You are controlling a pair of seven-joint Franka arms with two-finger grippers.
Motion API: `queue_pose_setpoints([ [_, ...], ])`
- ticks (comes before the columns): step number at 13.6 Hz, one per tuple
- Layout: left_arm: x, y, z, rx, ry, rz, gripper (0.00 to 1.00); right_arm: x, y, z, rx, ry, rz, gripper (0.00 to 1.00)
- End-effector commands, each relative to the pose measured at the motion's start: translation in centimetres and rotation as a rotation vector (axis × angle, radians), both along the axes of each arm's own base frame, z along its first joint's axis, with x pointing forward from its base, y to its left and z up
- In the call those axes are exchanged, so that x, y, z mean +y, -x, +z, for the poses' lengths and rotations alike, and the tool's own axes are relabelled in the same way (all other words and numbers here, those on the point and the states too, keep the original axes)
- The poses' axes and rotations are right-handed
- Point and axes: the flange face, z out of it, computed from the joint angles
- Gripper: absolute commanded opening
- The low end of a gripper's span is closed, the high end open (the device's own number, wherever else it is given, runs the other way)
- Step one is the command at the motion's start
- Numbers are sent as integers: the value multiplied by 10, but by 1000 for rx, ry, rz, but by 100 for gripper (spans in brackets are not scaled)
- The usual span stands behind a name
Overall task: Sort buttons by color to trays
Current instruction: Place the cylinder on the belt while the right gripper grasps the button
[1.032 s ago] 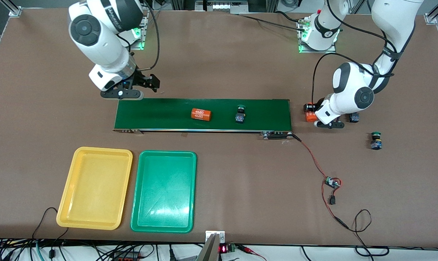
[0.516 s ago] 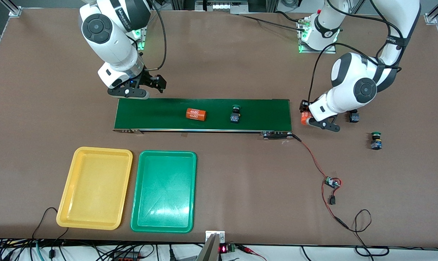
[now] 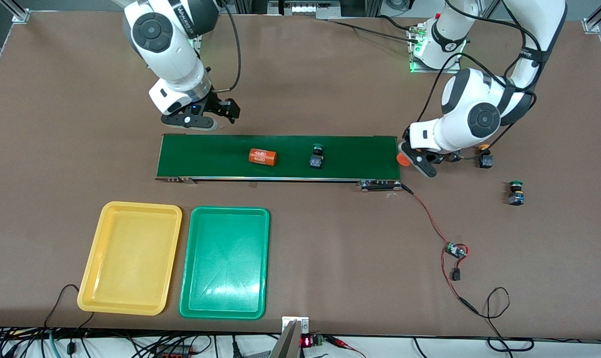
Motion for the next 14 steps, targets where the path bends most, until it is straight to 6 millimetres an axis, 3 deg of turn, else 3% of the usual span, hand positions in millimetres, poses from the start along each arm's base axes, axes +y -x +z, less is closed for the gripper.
queue_pose_setpoints([
  [1, -14, 3, 4, -24, 30, -140, 0, 15, 5, -18, -26, 30, 42, 100],
  [2, -18, 4, 5, -31, 9, -176, 0, 25, 7, -25, -29, 22, 56, 100],
  [5, -57, 18, 3, -67, -23, -415, 0, 40, 7, -39, -40, -1, 45, 100],
  [9, -72, 14, 6, -113, -30, -492, 0, 58, 8, -66, -64, 1, 54, 100],
  [11, -99, 19, 1, -118, -31, -581, 0, 70, 11, -81, -78, 22, 55, 100],
  [14, -109, 18, -7, -140, -70, -667, 0, 75, 11, -84, -78, 21, 50, 100],
])
